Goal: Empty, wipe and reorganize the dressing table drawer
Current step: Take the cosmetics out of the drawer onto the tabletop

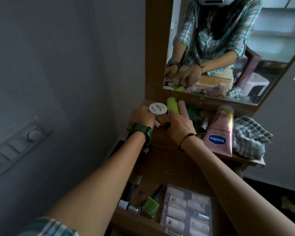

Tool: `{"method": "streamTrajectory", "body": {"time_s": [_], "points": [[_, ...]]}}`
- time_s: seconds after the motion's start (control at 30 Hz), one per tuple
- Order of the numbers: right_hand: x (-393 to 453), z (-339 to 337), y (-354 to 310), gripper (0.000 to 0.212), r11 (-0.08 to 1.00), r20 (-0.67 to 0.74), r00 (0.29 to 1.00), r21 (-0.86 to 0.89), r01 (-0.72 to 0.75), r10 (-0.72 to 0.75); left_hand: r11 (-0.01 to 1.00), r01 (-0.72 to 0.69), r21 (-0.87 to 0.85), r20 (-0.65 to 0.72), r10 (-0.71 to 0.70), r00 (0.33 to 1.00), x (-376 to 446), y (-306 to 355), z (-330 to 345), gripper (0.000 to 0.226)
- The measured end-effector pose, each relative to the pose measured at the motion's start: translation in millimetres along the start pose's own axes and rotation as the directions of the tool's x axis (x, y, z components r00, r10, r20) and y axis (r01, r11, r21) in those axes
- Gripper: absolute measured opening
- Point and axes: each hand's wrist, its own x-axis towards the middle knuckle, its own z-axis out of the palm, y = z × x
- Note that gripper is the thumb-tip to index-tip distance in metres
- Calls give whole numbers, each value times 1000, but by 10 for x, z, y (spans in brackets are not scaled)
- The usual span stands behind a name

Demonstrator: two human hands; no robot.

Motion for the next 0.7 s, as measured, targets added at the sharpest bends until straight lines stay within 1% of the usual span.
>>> {"method": "streamTrajectory", "body": {"time_s": [0.1,0.17,0.27,0.33,0.4,0.47,0.53,0.6,0.67,0.7], "points": [[22,-20,0,22,997,-15,999,-73,28,-30,999,-36,36,-62,38,997,-2,-53,68,33],[39,-25,18,22,997,-2,999,-67,47,-48,998,-59,3,-92,59,994,-9,-87,114,35],[23,-41,60,26,998,21,999,-45,37,-36,996,-89,-6,-135,88,987,-25,-98,176,37],[-20,-43,84,31,996,-3,1000,-81,25,-25,995,-99,-21,-168,94,981,-44,-87,193,38],[-75,-21,89,40,993,-33,999,-113,20,-24,993,-104,-63,-215,88,973,-42,-93,201,36],[-98,35,109,45,990,-32,998,-132,50,-55,985,-123,-117,-264,89,960,-40,-115,204,34],[-94,70,133,46,992,-26,997,-113,63,-66,977,-137,-161,-291,85,953,-52,-126,194,33],[-102,72,164,49,993,-42,998,-111,35,-40,970,-125,-208,-305,57,951,-60,-127,175,33],[-141,53,162,46,978,-37,998,-202,47,-55,958,-118,-260,-321,30,947,-60,-128,162,33],[-171,49,168,43,974,-35,997,-219,54,-63,949,-120,-292,-326,19,945,-67,-124,153,33]]}}
